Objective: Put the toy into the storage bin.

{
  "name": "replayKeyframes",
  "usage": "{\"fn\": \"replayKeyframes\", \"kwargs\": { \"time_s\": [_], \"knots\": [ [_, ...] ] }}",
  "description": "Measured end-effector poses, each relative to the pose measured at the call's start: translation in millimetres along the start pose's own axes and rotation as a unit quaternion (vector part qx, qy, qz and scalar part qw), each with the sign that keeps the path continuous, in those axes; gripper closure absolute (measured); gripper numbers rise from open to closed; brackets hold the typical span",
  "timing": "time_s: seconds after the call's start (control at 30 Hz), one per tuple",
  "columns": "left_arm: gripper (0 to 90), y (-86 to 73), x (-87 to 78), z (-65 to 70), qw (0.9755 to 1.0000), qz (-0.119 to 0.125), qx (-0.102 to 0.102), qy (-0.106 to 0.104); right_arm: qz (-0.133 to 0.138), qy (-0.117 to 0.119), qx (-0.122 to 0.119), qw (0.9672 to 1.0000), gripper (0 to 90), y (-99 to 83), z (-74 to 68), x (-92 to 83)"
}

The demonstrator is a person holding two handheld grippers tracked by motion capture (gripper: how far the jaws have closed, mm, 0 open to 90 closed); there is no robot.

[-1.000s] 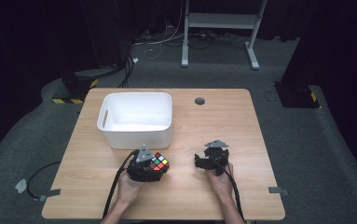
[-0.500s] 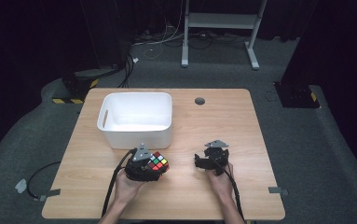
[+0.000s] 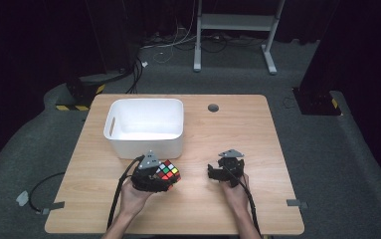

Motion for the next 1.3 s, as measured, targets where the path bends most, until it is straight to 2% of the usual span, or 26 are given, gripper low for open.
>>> {"fn": "replayKeyframes", "kwargs": {
  "time_s": [0.4, 0.73, 0.97, 1.13, 1.3],
  "knots": [
    [33.5, 11.8, -11.1, 1.0, 0.9999, 0.004, 0.005, -0.009, 0.001, 0.000, -0.002, 1.0000, 14.3, 0.0, 0.1, 0.1],
    [33.5, 24.0, -22.1, -1.9, 0.9999, 0.011, 0.008, -0.008, 0.001, 0.000, -0.002, 1.0000, 14.3, 0.0, 0.1, 0.1],
    [33.5, 32.1, -28.6, -2.9, 0.9998, 0.005, 0.018, -0.004, 0.001, 0.000, -0.002, 1.0000, 14.3, 0.0, 0.1, 0.0],
    [33.5, 39.2, -32.2, -4.3, 0.9998, 0.011, 0.016, -0.007, 0.001, 0.000, -0.002, 1.0000, 14.3, 0.0, 0.1, 0.1],
    [33.5, 45.9, -36.3, -4.3, 0.9996, 0.012, 0.024, -0.004, 0.001, 0.000, -0.002, 1.0000, 14.3, 0.0, 0.1, 0.1]
  ]
}}
Point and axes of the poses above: each handheld gripper's, and its own axes: x roughly forward along the jaws, y roughly out of its top, z roughly to its right, the point moved 7 cm from there along x, roughly forward along the jaws, and after that the axes turned 15 degrees about -y, right-handed, at the moved point
